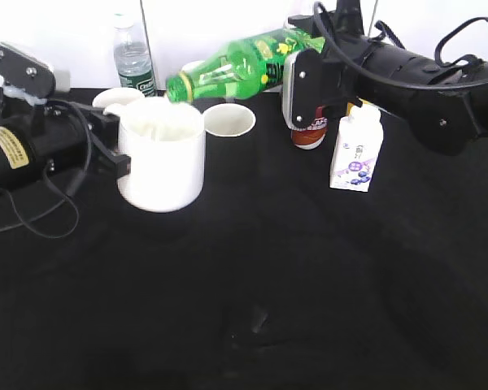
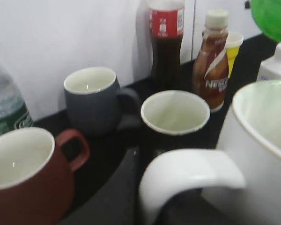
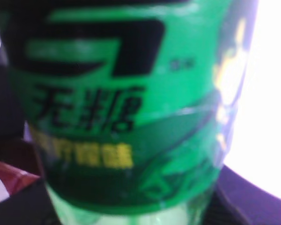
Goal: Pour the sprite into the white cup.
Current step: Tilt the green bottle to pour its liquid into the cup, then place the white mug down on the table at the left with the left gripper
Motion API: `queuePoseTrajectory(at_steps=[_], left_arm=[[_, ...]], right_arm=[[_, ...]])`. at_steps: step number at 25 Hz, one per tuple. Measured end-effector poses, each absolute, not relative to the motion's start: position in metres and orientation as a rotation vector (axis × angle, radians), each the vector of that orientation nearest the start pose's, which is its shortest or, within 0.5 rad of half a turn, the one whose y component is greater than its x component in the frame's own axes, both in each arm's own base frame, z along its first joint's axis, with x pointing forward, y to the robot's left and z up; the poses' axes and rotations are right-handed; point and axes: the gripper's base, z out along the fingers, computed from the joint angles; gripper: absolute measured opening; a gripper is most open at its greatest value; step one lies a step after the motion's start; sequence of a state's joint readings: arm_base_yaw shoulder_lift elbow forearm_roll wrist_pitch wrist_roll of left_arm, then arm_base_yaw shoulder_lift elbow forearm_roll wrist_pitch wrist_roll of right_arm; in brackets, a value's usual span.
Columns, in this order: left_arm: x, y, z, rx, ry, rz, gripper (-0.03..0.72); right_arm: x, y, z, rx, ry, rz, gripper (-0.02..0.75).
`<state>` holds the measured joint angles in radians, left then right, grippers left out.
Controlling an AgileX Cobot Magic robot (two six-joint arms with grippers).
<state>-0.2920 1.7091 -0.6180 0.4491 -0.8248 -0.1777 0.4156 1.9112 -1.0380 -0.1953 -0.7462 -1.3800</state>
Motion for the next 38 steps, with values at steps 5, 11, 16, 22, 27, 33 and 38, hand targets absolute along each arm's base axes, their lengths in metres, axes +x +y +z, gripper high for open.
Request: queuePoseTrajectory(at_steps=[5, 11, 16, 22, 27, 33, 38], left_arm=[[0.295, -0.118, 0.187, 0.543, 1.615, -0.431, 0.059], [0.305, -0.097, 0.193, 0.338, 1.593, -0.356, 0.059], [0.334, -0.001, 0.192, 0.023, 1.509, -0.074, 0.059], [0.425, 0.047, 0.129, -0.092, 1.53, 0.003, 0.059], [0.477, 0.042, 0.083, -0.093, 1.579, -0.033, 0.059], [0.502, 0.035, 0.053, -0.072, 1.649, -0.052, 0.057], [0.498, 0.032, 0.051, -0.043, 1.661, -0.073, 0.307]], right_arm=[[0.374, 0.178, 0.21, -1.293, 1.019, -0.546, 0.387], [0.373, 0.179, 0.21, -0.892, 1.348, -0.037, 0.387], [0.373, 0.179, 0.211, -0.636, 1.48, 0.242, 0.386], [0.373, 0.179, 0.212, -0.577, 1.498, 0.303, 0.386], [0.373, 0.179, 0.212, -0.573, 1.498, 0.308, 0.386], [0.373, 0.179, 0.212, -0.572, 1.498, 0.309, 0.384], [0.373, 0.179, 0.212, -0.572, 1.498, 0.309, 0.384]])
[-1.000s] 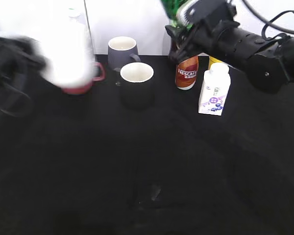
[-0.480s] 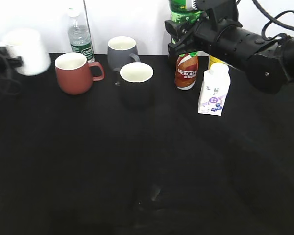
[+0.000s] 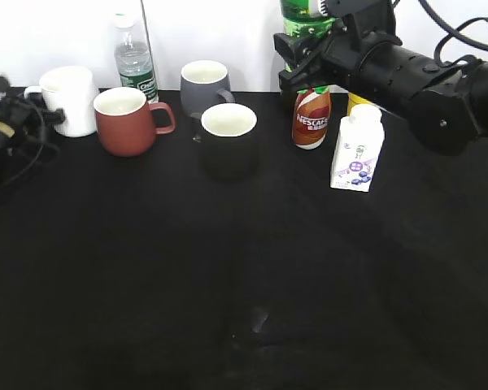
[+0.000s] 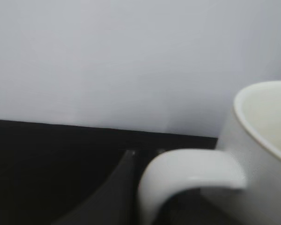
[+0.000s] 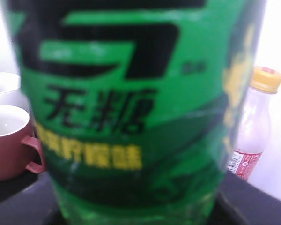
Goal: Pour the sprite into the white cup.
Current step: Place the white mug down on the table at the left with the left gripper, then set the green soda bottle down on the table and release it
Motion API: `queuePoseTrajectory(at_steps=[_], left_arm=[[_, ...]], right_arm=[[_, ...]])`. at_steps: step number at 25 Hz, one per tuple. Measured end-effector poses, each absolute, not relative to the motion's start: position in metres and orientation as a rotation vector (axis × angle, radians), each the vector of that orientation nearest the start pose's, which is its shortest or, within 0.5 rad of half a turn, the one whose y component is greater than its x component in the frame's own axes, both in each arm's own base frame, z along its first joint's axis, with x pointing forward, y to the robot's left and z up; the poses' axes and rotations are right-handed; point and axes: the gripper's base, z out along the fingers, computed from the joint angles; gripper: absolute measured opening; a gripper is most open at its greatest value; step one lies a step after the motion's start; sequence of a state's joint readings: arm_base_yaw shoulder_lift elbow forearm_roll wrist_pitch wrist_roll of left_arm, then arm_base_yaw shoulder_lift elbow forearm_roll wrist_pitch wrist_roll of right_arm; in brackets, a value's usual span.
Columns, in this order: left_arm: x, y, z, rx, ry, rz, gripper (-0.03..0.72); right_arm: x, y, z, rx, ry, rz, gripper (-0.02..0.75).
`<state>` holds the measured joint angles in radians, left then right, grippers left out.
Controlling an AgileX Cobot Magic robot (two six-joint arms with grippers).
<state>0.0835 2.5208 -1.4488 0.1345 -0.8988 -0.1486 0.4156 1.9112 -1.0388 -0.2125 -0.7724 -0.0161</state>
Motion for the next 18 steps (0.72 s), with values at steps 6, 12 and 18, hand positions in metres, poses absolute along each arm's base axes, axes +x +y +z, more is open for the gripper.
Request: queuePoseTrajectory(at_steps=[6, 12, 18], left_arm=[[0.423, 0.022, 0.075, -0.046, 1.638, -0.109, 0.366], [0.337, -0.044, 0.16, 0.095, 1.538, -0.259, 0.366], [0.327, -0.071, 0.172, 0.195, 1.647, -0.298, 0.365]], right_arm=[[0.373, 0.179, 0.212, -0.563, 1.5, 0.309, 0.384], [0.402, 0.084, 0.228, -0.223, 1.562, 0.151, 0.384], [0.417, 0.016, 0.157, -0.125, 1.694, 0.034, 0.384]])
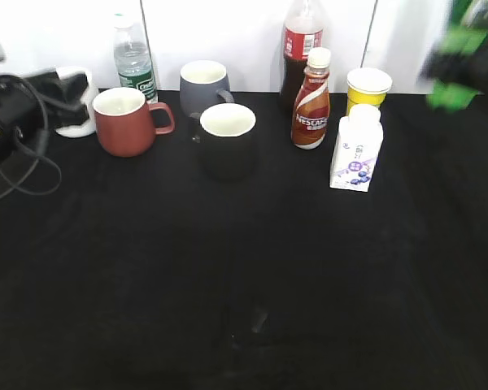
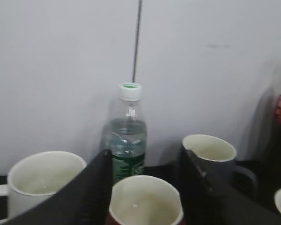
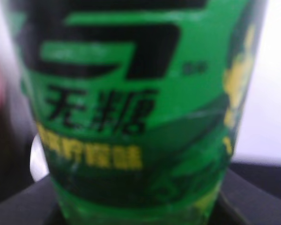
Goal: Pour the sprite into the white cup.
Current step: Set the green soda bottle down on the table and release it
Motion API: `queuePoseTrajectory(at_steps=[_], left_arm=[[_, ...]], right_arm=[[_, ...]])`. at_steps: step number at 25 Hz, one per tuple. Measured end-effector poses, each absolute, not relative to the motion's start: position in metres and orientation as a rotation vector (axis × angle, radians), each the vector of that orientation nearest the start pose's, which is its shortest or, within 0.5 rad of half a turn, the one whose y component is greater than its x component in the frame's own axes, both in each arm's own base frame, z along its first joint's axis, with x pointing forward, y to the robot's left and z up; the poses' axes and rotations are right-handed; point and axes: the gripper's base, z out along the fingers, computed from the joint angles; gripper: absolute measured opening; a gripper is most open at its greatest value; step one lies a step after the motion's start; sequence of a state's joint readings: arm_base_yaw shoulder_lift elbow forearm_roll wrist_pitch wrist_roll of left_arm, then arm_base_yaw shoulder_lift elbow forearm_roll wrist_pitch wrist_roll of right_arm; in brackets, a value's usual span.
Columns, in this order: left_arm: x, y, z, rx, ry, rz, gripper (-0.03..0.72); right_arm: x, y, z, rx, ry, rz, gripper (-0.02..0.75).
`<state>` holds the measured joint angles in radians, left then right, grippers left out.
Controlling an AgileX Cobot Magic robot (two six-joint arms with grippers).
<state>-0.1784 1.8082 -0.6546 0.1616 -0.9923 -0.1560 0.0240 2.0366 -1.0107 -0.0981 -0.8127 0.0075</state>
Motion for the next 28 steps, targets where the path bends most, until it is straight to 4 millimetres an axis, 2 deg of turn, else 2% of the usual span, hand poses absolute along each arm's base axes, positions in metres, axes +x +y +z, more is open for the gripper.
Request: queuePoseTrajectory(at_steps=[2, 5, 9, 12, 15, 17, 24, 28], left_arm=[[0.325, -0.073, 0.168, 0.233, 1.702, -0.294, 0.365], [0.324, -0.074, 0.165, 0.243, 1.727, -0.293, 0.365], [0.324, -0.075, 0.164, 0.259, 1.742, -0.292, 0.365], [0.324, -0.075, 0.164, 0.263, 1.743, -0.293, 0.365], [0.324, -0.075, 0.163, 0.264, 1.744, -0.293, 0.365], [0.324, -0.075, 0.163, 0.264, 1.745, -0.292, 0.365], [0.322, -0.075, 0.157, 0.287, 1.814, -0.279, 0.365], [0.32, -0.075, 0.153, 0.312, 1.87, -0.266, 0.366]], right_arm=[[0.419, 0.021, 0.12, -0.18, 1.714, 0.056, 0.384], [0.419, 0.026, 0.084, -0.241, 1.715, 0.092, 0.384], [0.429, 0.028, 0.063, -0.267, 1.716, 0.109, 0.384], [0.433, 0.029, 0.061, -0.263, 1.702, 0.114, 0.39], [0.433, 0.029, 0.061, -0.237, 1.706, 0.136, 0.525], [0.428, 0.029, 0.06, -0.231, 1.712, 0.142, 0.574], [0.396, 0.024, 0.086, -0.181, 1.766, 0.122, 0.587], [0.395, 0.022, 0.095, -0.175, 1.827, 0.103, 0.587]])
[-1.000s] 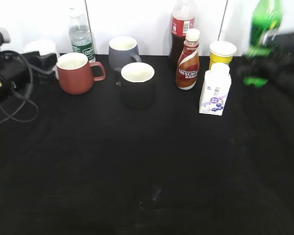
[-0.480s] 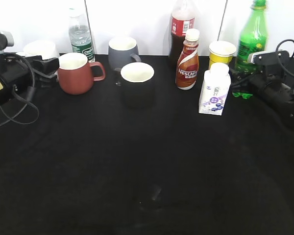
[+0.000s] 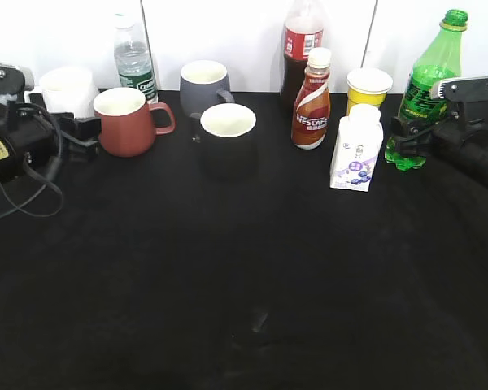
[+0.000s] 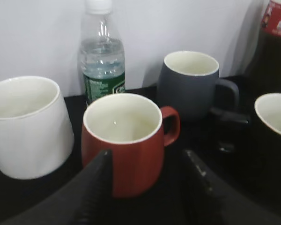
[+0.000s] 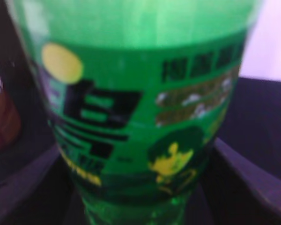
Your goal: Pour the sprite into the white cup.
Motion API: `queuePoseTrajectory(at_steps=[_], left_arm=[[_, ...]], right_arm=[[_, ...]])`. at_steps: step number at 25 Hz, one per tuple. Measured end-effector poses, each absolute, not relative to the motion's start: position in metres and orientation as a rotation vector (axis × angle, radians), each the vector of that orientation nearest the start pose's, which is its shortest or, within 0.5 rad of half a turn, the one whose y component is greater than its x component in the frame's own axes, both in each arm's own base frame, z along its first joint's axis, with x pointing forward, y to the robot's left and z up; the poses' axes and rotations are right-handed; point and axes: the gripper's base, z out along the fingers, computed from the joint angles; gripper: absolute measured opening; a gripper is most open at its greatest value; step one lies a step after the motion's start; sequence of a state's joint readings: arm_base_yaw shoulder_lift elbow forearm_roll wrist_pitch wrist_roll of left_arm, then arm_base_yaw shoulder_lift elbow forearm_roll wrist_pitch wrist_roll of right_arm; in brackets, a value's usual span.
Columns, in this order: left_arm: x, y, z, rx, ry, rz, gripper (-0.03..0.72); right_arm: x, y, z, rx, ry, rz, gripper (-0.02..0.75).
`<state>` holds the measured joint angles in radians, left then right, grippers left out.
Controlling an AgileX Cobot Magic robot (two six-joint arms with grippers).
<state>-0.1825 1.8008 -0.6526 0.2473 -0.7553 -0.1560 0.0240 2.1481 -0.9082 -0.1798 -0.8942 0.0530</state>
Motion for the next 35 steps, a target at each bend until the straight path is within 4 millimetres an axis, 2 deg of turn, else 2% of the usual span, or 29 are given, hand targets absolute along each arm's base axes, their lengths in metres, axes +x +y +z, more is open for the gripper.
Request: queuePoseTrajectory(at_steps=[4, 5, 7, 12, 15, 17, 18, 20, 22, 24, 26, 27, 29, 30, 32, 33, 35], left_arm=[[0.318, -0.074, 0.146, 0.29, 1.961, -0.281, 0.444], [0.317, -0.073, 0.145, 0.288, 1.983, -0.278, 0.456], [0.316, -0.073, 0.143, 0.287, 2.003, -0.274, 0.461], [0.316, -0.073, 0.142, 0.285, 2.012, -0.275, 0.467], [0.315, -0.072, 0.139, 0.27, 2.053, -0.277, 0.467], [0.308, -0.07, 0.133, 0.224, 2.2, -0.272, 0.467], [0.304, -0.071, 0.135, 0.218, 2.288, -0.234, 0.468], [0.295, -0.077, 0.145, 0.246, 2.489, -0.116, 0.468], [0.283, -0.079, 0.16, 0.258, 2.7, 0.04, 0.468], [0.269, -0.076, 0.176, 0.296, 2.929, 0.149, 0.468], [0.247, -0.076, 0.19, 0.388, 3.128, 0.104, 0.457], [0.237, -0.077, 0.2, 0.39, 3.164, 0.047, 0.437], [0.217, -0.075, 0.228, 0.374, 3.15, -0.029, 0.403], [0.203, -0.071, 0.249, 0.374, 3.109, -0.05, 0.398], [0.169, -0.059, 0.295, 0.354, 2.886, -0.113, 0.398], [0.147, -0.052, 0.316, 0.342, 2.764, -0.14, 0.398], [0.089, -0.031, 0.352, 0.32, 2.48, -0.178, 0.438]], right_arm=[[0.391, 0.02, 0.114, -0.164, 1.927, 0.093, 0.594], [0.39, 0.02, 0.119, -0.163, 1.935, 0.094, 0.627], [0.39, 0.021, 0.119, -0.169, 1.948, 0.094, 0.671], [0.385, 0.024, 0.116, -0.149, 2.039, 0.168, 0.673], [0.376, 0.019, 0.126, -0.111, 2.174, 0.124, 0.664], [0.364, 0.016, 0.144, -0.07, 2.296, 0.07, 0.656], [0.355, 0.021, 0.153, -0.079, 2.371, 0.034, 0.651], [0.342, 0.046, 0.166, -0.125, 2.551, -0.027, 0.641], [0.327, 0.068, 0.17, -0.172, 2.771, -0.057, 0.626], [0.31, 0.091, 0.175, -0.31, 2.961, -0.003, 0.589], [0.292, 0.1, 0.188, -0.377, 3.059, 0.019, 0.582], [0.284, 0.102, 0.199, -0.423, 3.062, 0.016, 0.58], [0.263, 0.098, 0.242, -0.444, 2.98, 0.041, 0.577], [0.249, 0.093, 0.267, -0.432, 2.917, 0.069, 0.577], [0.21, 0.078, 0.318, -0.406, 2.744, 0.109, 0.577], [0.184, 0.068, 0.335, -0.376, 2.661, 0.135, 0.577], [0.134, 0.05, 0.342, -0.317, 2.564, 0.183, 0.577]])
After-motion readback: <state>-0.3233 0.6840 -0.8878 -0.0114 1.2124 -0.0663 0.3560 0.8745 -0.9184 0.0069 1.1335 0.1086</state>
